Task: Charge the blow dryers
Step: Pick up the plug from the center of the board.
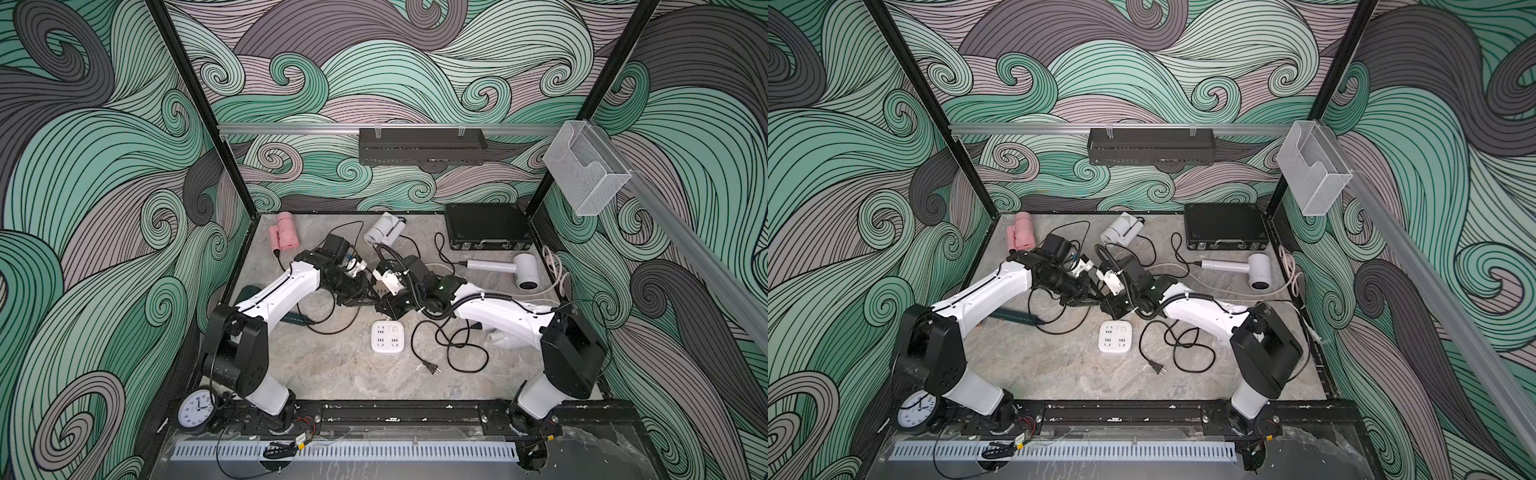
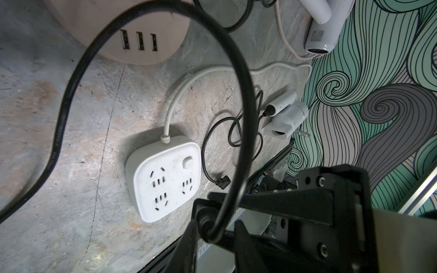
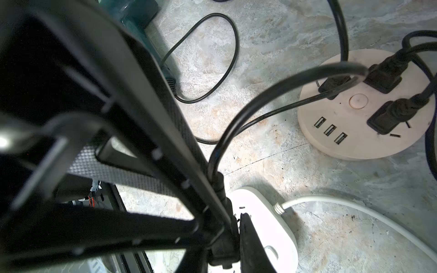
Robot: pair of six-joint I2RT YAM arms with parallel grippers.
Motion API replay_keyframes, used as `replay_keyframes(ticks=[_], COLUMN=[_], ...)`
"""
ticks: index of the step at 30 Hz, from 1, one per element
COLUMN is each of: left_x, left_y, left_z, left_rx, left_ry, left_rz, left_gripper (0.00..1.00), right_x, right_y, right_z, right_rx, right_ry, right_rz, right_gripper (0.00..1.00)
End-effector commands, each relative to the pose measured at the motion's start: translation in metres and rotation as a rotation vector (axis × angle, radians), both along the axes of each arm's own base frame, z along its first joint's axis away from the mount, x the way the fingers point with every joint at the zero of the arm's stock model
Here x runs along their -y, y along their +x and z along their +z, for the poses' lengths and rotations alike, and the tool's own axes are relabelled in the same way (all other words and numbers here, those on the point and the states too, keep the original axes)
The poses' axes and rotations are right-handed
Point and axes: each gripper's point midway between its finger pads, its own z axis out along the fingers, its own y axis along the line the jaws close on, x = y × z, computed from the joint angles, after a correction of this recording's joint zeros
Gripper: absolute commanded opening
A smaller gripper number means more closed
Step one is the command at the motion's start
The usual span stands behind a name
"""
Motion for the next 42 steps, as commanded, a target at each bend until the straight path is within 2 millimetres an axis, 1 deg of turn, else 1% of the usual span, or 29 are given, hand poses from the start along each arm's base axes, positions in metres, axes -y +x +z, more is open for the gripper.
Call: replay_keyframes(ticks=[1, 7, 9, 10, 14, 17, 18, 20, 25, 29, 32, 34, 36, 38, 41, 42], left_x=[0.007, 0.01, 0.01, 0.01, 0.01, 0.009, 0.009, 0.009, 0.01, 0.014, 0.016, 0.016, 0.016, 0.014, 0.002, 0.0], left_y=[-0.001, -0.002, -0.003, -0.003, -0.003, -0.003, -0.003, -0.003, 0.0, 0.001, 0.0, -0.001, 0.0, 0.001, 0.005, 0.007], left_z=[0.003, -0.005, -0.005, -0.005, -0.005, -0.007, -0.008, -0.009, -0.008, -0.007, -0.007, -0.005, -0.002, -0.001, -0.009, -0.012], left_rx=[-0.006, -0.027, -0.027, -0.027, -0.03, -0.031, -0.033, -0.034, -0.029, -0.031, -0.038, -0.037, -0.026, -0.015, 0.005, 0.014], left_ry=[-0.013, -0.009, -0.009, -0.009, -0.007, -0.004, -0.004, 0.0, -0.003, -0.021, -0.038, -0.042, -0.046, -0.032, 0.064, 0.086], left_rz=[-0.026, -0.033, -0.034, -0.033, -0.031, -0.03, -0.031, -0.034, -0.031, -0.035, -0.043, -0.049, -0.047, -0.043, -0.02, -0.014], left_gripper=[0.25, 0.19, 0.07, 0.05, 0.05, 0.05, 0.07, 0.14, 0.16, 0.15, 0.06, 0.04, 0.01, 0.0, 0.0, 0.0], right_x=[-0.006, -0.011, -0.012, -0.011, -0.011, -0.013, -0.012, -0.012, -0.012, -0.012, -0.012, -0.011, -0.011, -0.01, -0.001, 0.004], right_y=[0.006, 0.006, 0.006, 0.007, 0.005, 0.002, 0.002, 0.002, 0.002, 0.001, 0.001, 0.001, 0.001, 0.0, 0.002, 0.003], right_z=[0.011, 0.012, 0.012, 0.01, 0.009, 0.012, 0.014, 0.013, 0.011, 0.011, 0.012, 0.009, 0.008, 0.009, 0.023, 0.027], right_rx=[0.053, 0.066, 0.065, 0.066, 0.066, 0.071, 0.072, 0.075, 0.072, 0.077, 0.086, 0.084, 0.078, 0.081, 0.102, 0.106], right_ry=[0.017, 0.022, 0.021, 0.017, 0.015, 0.024, 0.028, 0.026, 0.018, 0.021, 0.016, 0.006, -0.001, -0.001, 0.004, 0.005], right_rz=[0.001, 0.011, 0.013, 0.012, 0.021, 0.036, 0.035, 0.036, 0.041, 0.044, 0.045, 0.044, 0.044, 0.044, 0.032, 0.028], right_gripper=[0.01, 0.01, 0.01, 0.01, 0.01, 0.01, 0.02, 0.02, 0.01, 0.01, 0.02, 0.03, 0.09, 0.2, 0.35, 0.38])
